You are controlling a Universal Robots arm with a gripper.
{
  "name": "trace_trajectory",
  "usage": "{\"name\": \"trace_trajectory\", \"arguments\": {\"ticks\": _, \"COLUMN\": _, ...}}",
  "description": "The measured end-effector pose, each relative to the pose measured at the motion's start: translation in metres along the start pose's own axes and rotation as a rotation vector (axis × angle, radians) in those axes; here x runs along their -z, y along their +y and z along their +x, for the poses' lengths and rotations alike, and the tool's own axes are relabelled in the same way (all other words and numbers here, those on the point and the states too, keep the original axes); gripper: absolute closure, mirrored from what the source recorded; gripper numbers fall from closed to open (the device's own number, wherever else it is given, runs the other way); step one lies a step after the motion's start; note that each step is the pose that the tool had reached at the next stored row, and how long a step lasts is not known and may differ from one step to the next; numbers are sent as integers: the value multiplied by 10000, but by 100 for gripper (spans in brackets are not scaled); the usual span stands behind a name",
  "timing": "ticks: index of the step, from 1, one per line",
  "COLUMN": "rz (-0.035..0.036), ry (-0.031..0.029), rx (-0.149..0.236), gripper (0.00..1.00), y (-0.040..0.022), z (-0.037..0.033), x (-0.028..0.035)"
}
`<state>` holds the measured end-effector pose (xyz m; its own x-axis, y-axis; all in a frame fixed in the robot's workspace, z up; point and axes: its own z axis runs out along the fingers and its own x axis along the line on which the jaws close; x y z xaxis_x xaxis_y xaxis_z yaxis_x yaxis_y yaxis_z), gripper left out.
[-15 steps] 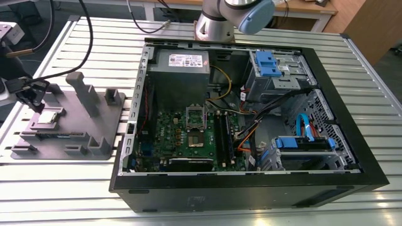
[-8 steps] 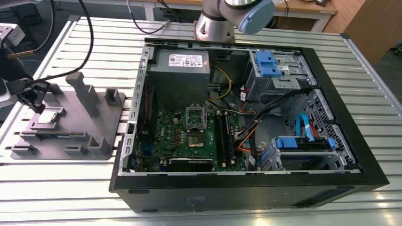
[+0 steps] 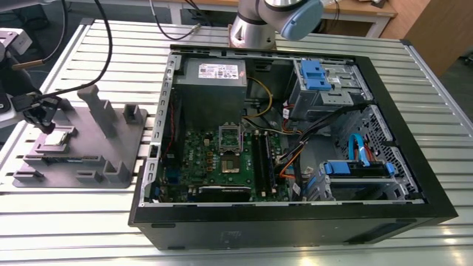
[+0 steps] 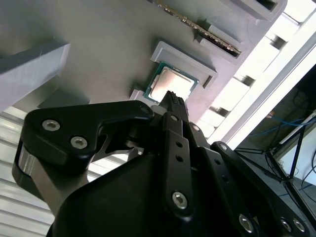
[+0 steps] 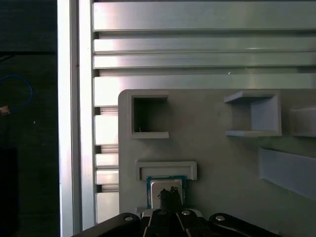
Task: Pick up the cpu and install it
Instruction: 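Pick up the cpu and move it towards the insertion slot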
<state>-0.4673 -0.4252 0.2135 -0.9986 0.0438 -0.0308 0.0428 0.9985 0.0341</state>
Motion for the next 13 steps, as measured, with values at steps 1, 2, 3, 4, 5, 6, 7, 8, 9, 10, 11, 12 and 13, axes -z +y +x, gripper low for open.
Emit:
{"name": "trace_trajectory", "arguments": {"ticks": 1, "rz": 1, "ry": 1, "rx": 0, "gripper": 89, "y": -1, "z": -3, "x": -4}}
{"name": "trace_trajectory", "arguments": {"ticks": 2, "rz": 1, "ry": 1, "rx": 1, "gripper": 89, "y": -3, "z": -4, "x": -11}}
{"name": "trace_trajectory", "arguments": {"ticks": 3, "rz": 0, "ry": 1, "rx": 1, "gripper": 89, "y": -5, "z": -5, "x": -21}}
{"name": "trace_trajectory", "arguments": {"ticks": 4, "rz": 0, "ry": 1, "rx": 1, "gripper": 89, "y": -8, "z": -7, "x": -31}}
{"name": "trace_trajectory", "arguments": {"ticks": 5, "rz": 1, "ry": 2, "rx": 1, "gripper": 89, "y": -10, "z": -7, "x": -42}}
{"name": "trace_trajectory", "arguments": {"ticks": 6, "rz": 1, "ry": 2, "rx": 0, "gripper": 89, "y": -14, "z": -7, "x": -53}}
{"name": "trace_trajectory", "arguments": {"ticks": 7, "rz": 3, "ry": 3, "rx": 1, "gripper": 89, "y": -18, "z": -6, "x": -64}}
{"name": "trace_trajectory", "arguments": {"ticks": 8, "rz": 1, "ry": 1, "rx": 1, "gripper": 89, "y": -20, "z": -6, "x": -75}}
{"name": "trace_trajectory", "arguments": {"ticks": 9, "rz": 0, "ry": 0, "rx": 0, "gripper": 89, "y": -21, "z": -6, "x": -85}}
{"name": "trace_trajectory", "arguments": {"ticks": 10, "rz": 0, "ry": 1, "rx": 0, "gripper": 89, "y": -21, "z": -6, "x": -90}}
{"name": "trace_trajectory", "arguments": {"ticks": 11, "rz": 2, "ry": 3, "rx": 0, "gripper": 89, "y": -22, "z": -6, "x": -91}}
{"name": "trace_trajectory", "arguments": {"ticks": 12, "rz": 2, "ry": 3, "rx": 1, "gripper": 89, "y": -22, "z": -6, "x": -91}}
{"name": "trace_trajectory", "arguments": {"ticks": 13, "rz": 1, "ry": 2, "rx": 1, "gripper": 89, "y": -22, "z": -6, "x": -92}}
